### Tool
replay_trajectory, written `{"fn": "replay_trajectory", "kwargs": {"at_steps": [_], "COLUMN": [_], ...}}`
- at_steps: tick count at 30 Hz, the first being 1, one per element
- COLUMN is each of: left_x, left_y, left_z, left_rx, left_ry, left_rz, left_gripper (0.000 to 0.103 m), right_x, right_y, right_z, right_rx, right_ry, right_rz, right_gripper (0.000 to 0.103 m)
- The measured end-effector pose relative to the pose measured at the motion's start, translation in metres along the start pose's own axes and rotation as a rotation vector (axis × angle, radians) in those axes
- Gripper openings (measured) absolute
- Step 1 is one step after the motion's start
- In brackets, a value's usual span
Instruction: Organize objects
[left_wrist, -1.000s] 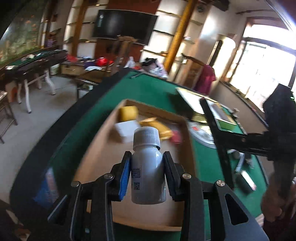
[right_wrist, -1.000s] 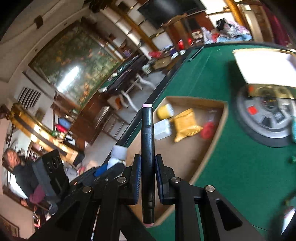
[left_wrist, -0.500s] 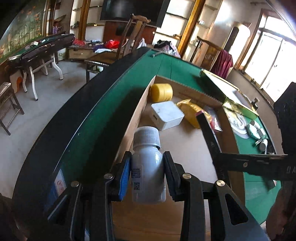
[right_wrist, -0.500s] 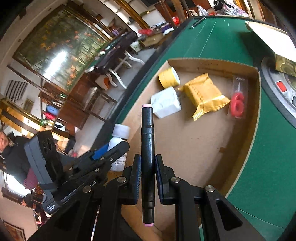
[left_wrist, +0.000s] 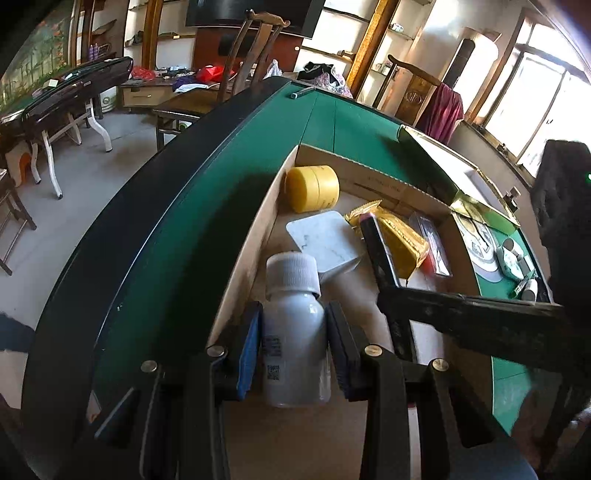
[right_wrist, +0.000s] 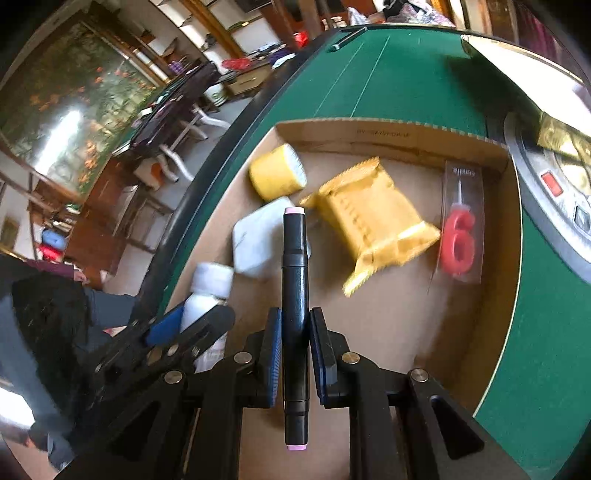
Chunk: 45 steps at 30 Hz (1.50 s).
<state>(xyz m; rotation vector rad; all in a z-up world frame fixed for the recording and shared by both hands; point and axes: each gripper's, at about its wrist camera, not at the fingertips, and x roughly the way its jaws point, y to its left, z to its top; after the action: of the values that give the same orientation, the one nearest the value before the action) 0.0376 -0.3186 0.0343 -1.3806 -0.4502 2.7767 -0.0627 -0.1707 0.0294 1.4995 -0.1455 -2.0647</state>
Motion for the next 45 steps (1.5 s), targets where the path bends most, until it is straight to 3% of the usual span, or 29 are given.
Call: {"fn": "replay_trajectory", "kwargs": {"at_steps": [4,6,9,12,14,15,17,19,22,27,29,32,38,41,45], "left_x": [-0.007,-0.012,-0.022,-0.036,-0.047,-0.051,-0.062,-0.072,-0.087,-0.103,-0.104,-0.096,-0.076,-0.058,-0.037], "left_y": [0.003,0.000,-0.005,-0.004,-0.005,-0.005,-0.010,-0.017,-0.037,-0.087,-0.108,-0.138,-0.182,-0.202,-0.233], "left_z": [0.000,-0.001,-0.003,-0.005,-0.007,-0.008,-0.010,-0.010,-0.010,-0.010,-0.011,-0.015,-0.026,-0.027,-0.024], "left_rx": [-0.028,-0.024,-0.020,-0.056,-0.081,-0.086,-0.095,-0.097,-0.075,0.028,0.075,0.128,0.188,0.214,0.263], "left_ry": [-0.041,-0.062,-0.094,-0.118,-0.148,-0.158,-0.184,-0.208,-0.250,-0.291,-0.287,-0.237,-0.102,-0.024,0.021], "left_rz": [-0.050,-0.064,-0.068,-0.098,-0.106,-0.109,-0.118,-0.124,-0.134,-0.154,-0.159,-0.173,-0.229,-0.248,-0.264], "left_gripper": [0.050,0.062,0.071,0.075,0.076,0.076,0.077,0.079,0.082,0.087,0.088,0.089,0.089,0.089,0.089], "right_x": [0.005,0.006,0.002,-0.010,-0.027,-0.040,-0.069,-0.101,-0.144,-0.216,-0.237,-0.257,-0.286,-0.294,-0.299], "right_y": [0.001,0.002,0.000,0.001,-0.001,-0.004,-0.011,-0.021,-0.038,-0.059,-0.076,-0.118,-0.220,-0.249,-0.286], "right_z": [0.008,0.012,0.013,0.012,0.011,0.010,0.005,-0.002,-0.011,-0.044,-0.061,-0.077,-0.111,-0.121,-0.121], "right_rx": [-0.020,-0.027,-0.038,-0.053,-0.050,-0.048,-0.041,-0.030,-0.035,-0.103,-0.111,-0.018,0.277,0.327,0.388], "right_ry": [-0.009,-0.009,-0.021,-0.051,-0.086,-0.113,-0.178,-0.258,-0.364,-0.604,-0.663,-0.664,-0.647,-0.666,-0.704], "right_rz": [-0.065,-0.075,-0.080,-0.069,-0.050,-0.045,-0.041,-0.079,-0.159,-0.393,-0.449,-0.524,-0.450,-0.462,-0.467], "right_gripper": [0.018,0.018,0.021,0.029,0.039,0.044,0.069,0.085,0.094,0.103,0.103,0.103,0.103,0.103,0.103]}}
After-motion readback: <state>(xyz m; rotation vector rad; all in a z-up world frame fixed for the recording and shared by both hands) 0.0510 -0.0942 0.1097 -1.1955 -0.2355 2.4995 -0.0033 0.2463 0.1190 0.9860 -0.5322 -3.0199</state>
